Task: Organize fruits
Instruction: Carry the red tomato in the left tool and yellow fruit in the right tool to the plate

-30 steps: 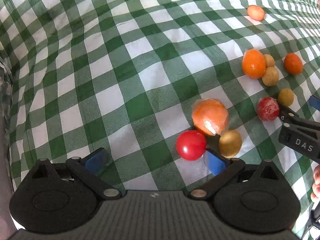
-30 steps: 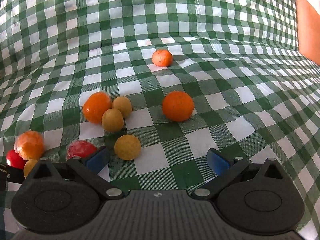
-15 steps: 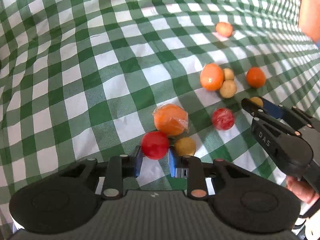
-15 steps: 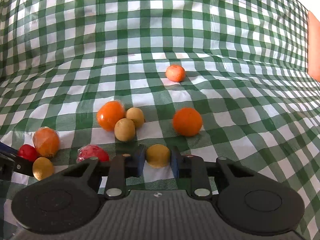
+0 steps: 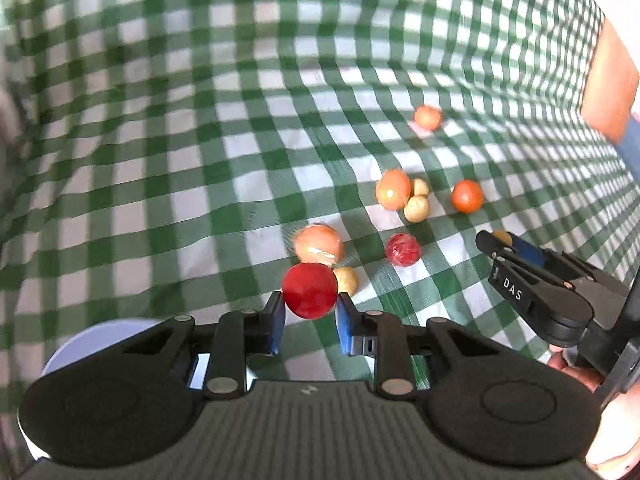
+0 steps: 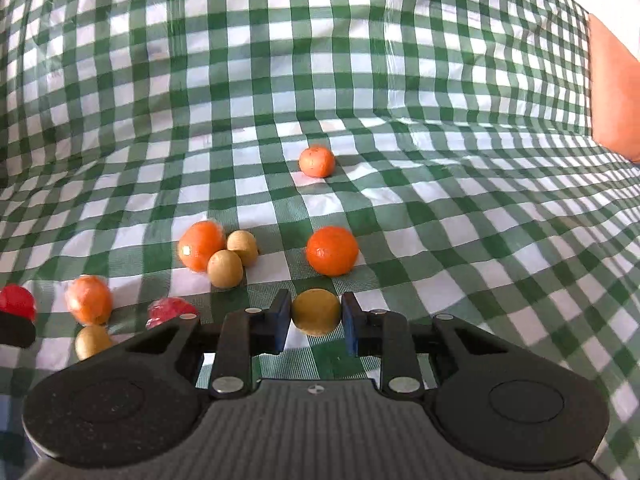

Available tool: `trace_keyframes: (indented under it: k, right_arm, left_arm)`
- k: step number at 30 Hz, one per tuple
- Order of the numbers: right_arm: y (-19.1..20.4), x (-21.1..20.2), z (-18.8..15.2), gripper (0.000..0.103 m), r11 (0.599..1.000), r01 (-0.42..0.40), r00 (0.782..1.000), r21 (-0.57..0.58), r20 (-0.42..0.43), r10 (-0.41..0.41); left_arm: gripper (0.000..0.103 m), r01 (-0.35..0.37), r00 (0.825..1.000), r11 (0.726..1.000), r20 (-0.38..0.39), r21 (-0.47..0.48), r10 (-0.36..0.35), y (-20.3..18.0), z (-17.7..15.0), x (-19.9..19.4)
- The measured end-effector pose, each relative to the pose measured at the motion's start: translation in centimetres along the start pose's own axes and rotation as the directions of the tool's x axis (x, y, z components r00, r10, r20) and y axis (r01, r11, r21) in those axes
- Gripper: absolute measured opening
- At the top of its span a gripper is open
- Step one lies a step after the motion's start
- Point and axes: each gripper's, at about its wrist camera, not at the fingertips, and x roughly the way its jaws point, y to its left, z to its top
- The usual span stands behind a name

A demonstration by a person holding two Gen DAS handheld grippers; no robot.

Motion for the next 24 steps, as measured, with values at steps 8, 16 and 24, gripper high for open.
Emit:
trace_keyframes:
  k: [8,16,24]
  right_arm:
    - [3.0,-6.8,-0.6,0.028,0.979,-0.204,0.973,-0.006,-0.109,0.202]
    - [9.5,-13.1,-2.0,0.028,0.933,-0.350,0.929,-0.083,-0.162,0.334]
    - [14.5,-16.4,-1.6,0.028,0.894,-0.416,0.904,-0.166,-0.182,0.386]
  left_arm:
    - [0.030,-0.075,0.996,0.993,0.037,-0.090,0.079,3.1,-4.7,-7.8]
    - [0.030,-0.133,0.989,0.977,0.041,-0.166,0.141,8.0,-8.6,-12.9]
    - [0.030,-0.137,0.987,0.968,0.056,-0.211,0.152,10.5,-10.4,-14.8]
